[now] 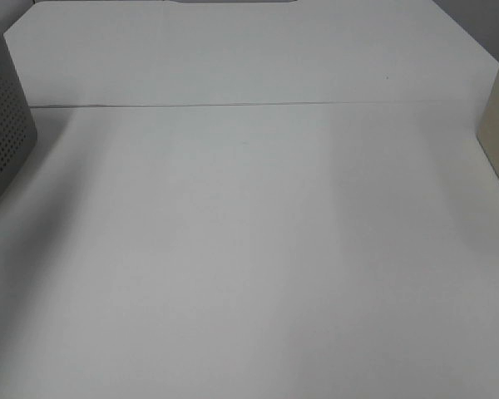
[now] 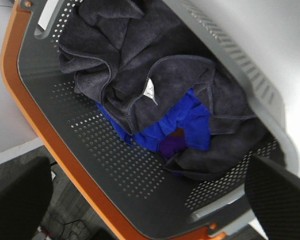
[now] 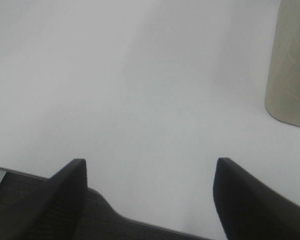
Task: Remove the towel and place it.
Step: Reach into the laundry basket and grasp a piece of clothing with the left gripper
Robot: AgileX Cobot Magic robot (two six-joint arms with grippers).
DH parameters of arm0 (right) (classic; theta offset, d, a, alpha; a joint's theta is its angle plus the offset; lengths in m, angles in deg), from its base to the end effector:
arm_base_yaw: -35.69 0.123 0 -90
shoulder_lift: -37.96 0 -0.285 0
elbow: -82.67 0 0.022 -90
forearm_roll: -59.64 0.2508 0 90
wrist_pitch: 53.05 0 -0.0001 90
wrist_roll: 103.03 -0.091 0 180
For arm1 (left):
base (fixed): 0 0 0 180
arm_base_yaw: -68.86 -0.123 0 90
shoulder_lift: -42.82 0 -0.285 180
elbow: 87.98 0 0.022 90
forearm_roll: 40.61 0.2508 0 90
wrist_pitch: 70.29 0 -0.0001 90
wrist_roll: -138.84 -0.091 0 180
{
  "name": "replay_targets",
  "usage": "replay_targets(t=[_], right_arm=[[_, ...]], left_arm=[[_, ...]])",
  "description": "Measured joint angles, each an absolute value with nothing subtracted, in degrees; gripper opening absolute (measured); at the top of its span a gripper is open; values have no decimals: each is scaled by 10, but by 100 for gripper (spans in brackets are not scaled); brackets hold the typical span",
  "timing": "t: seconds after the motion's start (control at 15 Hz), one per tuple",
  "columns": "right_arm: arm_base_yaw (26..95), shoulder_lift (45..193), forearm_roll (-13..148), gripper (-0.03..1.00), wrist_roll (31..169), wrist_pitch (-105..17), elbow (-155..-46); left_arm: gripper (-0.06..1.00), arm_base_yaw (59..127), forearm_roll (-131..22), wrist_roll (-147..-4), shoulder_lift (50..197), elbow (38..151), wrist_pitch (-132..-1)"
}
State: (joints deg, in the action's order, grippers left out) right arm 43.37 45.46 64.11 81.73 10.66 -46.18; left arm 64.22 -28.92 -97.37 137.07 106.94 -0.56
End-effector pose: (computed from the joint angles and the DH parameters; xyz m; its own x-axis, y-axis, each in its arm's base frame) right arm -0.0040 0.0059 0.2609 -0.5195 -0.1188 -0.8462 -0.2173 0.9761 -0.0037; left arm 0.3075 0.0423 0.3989 -0.5763 0.8089 -0.1165 0.6515 0.5407 0.5322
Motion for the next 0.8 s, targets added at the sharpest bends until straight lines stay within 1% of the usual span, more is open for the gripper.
replay_targets(t=[0.13, 0.33, 0.53, 0.8], right_arm=[[434, 455, 641, 69, 817, 107, -462], [434, 455, 641, 69, 817, 107, -462], [434, 455, 641, 69, 817, 107, -462], [434, 455, 641, 69, 817, 107, -462]], left_arm=[[99, 641, -237, -1009, 1456, 1105, -15], [99, 625, -179, -1064, 1547, 1122, -78], [98, 590, -165, -1123, 1606, 1122, -124], [96, 573, -160, -1132, 1646, 1122, -132]])
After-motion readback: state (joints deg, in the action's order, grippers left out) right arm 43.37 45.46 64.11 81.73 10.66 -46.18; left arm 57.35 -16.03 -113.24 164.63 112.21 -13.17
